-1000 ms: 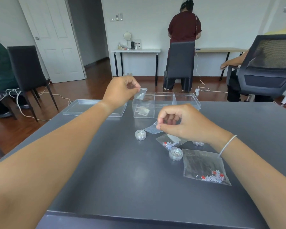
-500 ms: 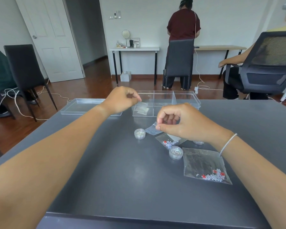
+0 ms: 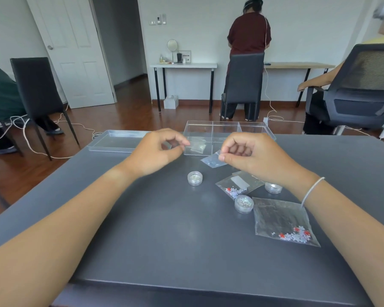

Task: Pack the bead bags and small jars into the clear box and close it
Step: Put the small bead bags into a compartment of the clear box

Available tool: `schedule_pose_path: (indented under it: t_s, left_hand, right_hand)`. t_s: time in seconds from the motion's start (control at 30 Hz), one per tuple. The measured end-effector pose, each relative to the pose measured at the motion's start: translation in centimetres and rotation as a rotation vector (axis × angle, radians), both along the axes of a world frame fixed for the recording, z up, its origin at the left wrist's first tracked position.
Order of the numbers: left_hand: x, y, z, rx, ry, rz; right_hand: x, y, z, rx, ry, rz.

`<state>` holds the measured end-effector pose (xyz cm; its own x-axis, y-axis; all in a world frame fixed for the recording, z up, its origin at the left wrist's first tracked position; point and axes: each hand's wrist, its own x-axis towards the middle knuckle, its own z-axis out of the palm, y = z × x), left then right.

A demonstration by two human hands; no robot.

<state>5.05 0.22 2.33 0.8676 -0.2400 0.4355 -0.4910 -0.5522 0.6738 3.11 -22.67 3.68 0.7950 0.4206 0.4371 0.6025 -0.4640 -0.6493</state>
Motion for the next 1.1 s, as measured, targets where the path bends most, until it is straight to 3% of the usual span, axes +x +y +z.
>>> schedule_pose_path:
  t_s: [0.17, 0.4, 1.1]
  left_hand:
    - [-2.5, 0.6, -1.2, 0.088, 0.156, -0.147]
    - [-2.8, -0.1, -1.9, 0.139, 0.168, -0.19]
    - [-2.2, -0.2, -2.0, 0.165, 0.17, -0.154]
  right_hand:
    - [1.7, 0.7, 0.5, 0.011, -0.094, -0.12]
    - [4.8, 2.6, 2.9, -0.039, -0.178, -0.205]
    - [9.1, 6.1, 2.8, -0.603, 0.089, -0.218]
